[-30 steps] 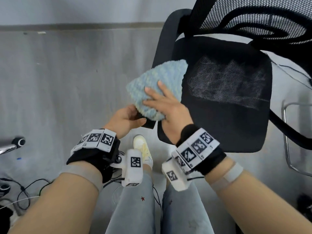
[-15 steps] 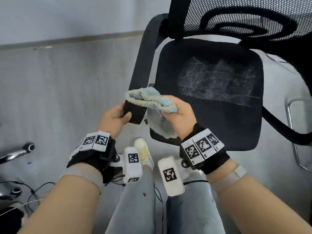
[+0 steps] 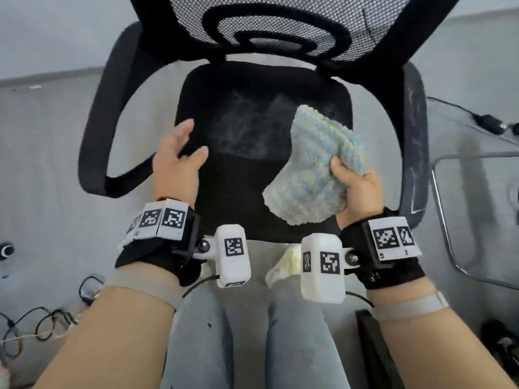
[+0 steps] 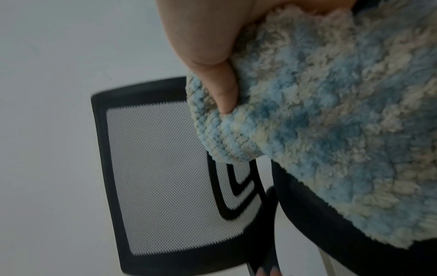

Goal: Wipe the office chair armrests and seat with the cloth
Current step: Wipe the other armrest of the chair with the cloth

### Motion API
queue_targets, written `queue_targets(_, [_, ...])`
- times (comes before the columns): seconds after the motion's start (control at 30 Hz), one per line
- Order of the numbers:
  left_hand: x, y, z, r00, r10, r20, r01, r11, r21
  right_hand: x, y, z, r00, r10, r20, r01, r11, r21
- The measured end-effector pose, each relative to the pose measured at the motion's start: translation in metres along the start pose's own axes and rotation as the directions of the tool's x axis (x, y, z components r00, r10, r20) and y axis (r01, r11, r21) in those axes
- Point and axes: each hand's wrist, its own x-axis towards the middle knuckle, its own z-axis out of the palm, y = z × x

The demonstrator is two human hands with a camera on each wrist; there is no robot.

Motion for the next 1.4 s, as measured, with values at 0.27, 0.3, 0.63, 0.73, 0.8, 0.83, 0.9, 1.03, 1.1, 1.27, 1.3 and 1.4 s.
queue_targets(0.27, [-0.064,0.01,0.166,0.796,-0.181,0.578,0.166,0.983,0.078,-0.004,-0.078,-0.111,0.951,-0.206,-0.229,0.224,0.973,0.055])
queue_targets(0.3, [-0.069,0.008,0.18,0.753,-0.214,0.622,0.181,0.977,0.116,-0.005,-0.087,-0.123,0.925,-0.268,-0.271,0.293,0.954,0.057])
queue_targets(0.63, [-0.095,0.006,0.241,0.411,-0.325,0.852,0.226,0.941,0.25,0.028,-0.062,-0.172,0.921,-0.374,0.108,0.31,0.535,-0.786])
queue_targets(0.73, [-0.099,-0.002,0.243,0.361,-0.361,0.86,0.237,0.927,0.289,0.04,-0.031,-0.172,0.954,-0.166,0.251,0.301,0.478,-0.825])
queue_targets(0.8, [-0.103,-0.008,0.239,0.35,-0.359,0.865,0.249,0.926,0.284,0.046,-0.027,-0.169,0.958,-0.133,0.255,0.286,0.539,-0.792])
queue_targets(0.83, [-0.104,-0.011,0.237,0.346,-0.352,0.869,0.267,0.925,0.269,0.049,-0.027,-0.168,0.956,-0.144,0.256,0.293,0.546,-0.785])
queue_targets(0.9, [-0.102,-0.016,0.233,0.364,-0.358,0.86,0.281,0.922,0.265,0.057,-0.034,-0.165,0.958,-0.154,0.244,0.288,0.54,-0.791])
queue_targets(1.03, [-0.095,-0.02,0.231,0.344,-0.387,0.856,0.309,0.907,0.286,0.087,-0.057,-0.156,0.963,-0.147,0.227,0.269,0.43,-0.862])
queue_targets(1.1, [-0.092,-0.019,0.23,0.35,-0.397,0.848,0.302,0.905,0.299,0.108,-0.07,-0.148,0.96,-0.175,0.219,0.274,0.42,-0.865])
queue_targets(1.27, [-0.084,-0.01,0.238,0.431,-0.388,0.815,0.19,0.922,0.339,0.136,-0.089,-0.135,0.968,-0.176,0.181,0.239,0.412,-0.879])
queue_targets(1.3, [-0.082,-0.007,0.242,0.479,-0.373,0.795,0.198,0.928,0.317,0.132,-0.087,-0.14,0.97,-0.162,0.181,0.233,0.417,-0.878])
queue_targets(1.4, [-0.072,0.003,0.257,0.622,-0.346,0.703,0.268,0.937,0.223,0.102,-0.073,-0.163,0.975,-0.097,0.2,0.222,0.474,-0.852])
